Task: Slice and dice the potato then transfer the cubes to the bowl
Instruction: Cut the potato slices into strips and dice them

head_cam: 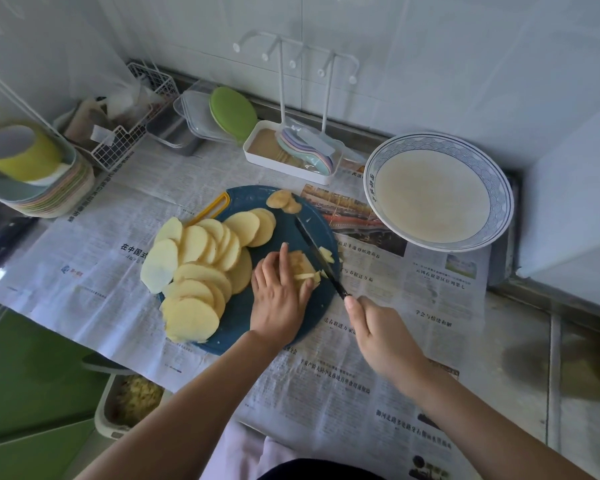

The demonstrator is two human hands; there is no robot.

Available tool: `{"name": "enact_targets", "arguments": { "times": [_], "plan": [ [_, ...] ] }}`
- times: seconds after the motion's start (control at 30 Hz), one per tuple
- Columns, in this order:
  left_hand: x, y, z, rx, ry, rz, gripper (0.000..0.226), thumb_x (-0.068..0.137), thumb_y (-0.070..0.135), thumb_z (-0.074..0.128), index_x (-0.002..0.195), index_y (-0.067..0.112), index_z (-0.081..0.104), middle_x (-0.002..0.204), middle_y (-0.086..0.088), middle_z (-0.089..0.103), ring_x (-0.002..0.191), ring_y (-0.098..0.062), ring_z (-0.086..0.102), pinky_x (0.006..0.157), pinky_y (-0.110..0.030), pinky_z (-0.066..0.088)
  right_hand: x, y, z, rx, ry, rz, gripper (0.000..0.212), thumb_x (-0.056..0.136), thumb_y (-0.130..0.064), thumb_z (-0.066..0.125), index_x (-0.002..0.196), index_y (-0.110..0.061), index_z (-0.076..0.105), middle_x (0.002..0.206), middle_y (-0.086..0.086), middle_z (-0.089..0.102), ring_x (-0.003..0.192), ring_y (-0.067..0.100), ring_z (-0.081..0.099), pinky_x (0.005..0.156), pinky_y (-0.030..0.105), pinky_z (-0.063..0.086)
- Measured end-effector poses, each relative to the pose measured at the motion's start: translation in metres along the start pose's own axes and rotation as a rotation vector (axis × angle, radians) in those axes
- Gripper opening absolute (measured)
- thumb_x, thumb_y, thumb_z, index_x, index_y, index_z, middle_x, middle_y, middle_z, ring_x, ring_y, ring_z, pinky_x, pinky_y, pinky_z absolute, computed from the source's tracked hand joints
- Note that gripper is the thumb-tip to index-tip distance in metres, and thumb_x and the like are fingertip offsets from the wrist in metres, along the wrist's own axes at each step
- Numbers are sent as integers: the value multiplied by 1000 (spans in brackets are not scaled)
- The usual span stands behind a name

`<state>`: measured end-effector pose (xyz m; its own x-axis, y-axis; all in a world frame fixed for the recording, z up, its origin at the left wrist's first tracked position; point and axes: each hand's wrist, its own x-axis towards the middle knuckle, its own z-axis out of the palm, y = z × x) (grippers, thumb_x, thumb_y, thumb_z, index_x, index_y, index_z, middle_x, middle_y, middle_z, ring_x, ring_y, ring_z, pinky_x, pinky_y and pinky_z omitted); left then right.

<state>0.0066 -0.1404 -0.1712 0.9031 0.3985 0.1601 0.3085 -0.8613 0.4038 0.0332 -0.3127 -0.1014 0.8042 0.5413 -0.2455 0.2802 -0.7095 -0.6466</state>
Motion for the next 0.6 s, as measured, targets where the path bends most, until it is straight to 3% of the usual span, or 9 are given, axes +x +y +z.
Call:
{"name": "enact_targets", "arguments": {
  "times": [0.2,0.6],
  "plan": [
    [-1,1,-1,-106,-27,-24,68,96,44,26,145,-4,29,133,-25,39,123,-30,26,110,-47,27,-21,1,13,-188,13,-70,60,85,-59,-1,82,-20,44,54,-9,42,41,9,35,40,24,30],
    [-1,2,-1,-93,-14,-28,63,95,34,29,140,-10,32,127,-28,43,118,-33,30,104,-51,37,-22,-2,23,-206,32,-59,64,82,-61,-5,83,-19,43,56,-10,40,43,9,36,42,23,29]
  ]
}}
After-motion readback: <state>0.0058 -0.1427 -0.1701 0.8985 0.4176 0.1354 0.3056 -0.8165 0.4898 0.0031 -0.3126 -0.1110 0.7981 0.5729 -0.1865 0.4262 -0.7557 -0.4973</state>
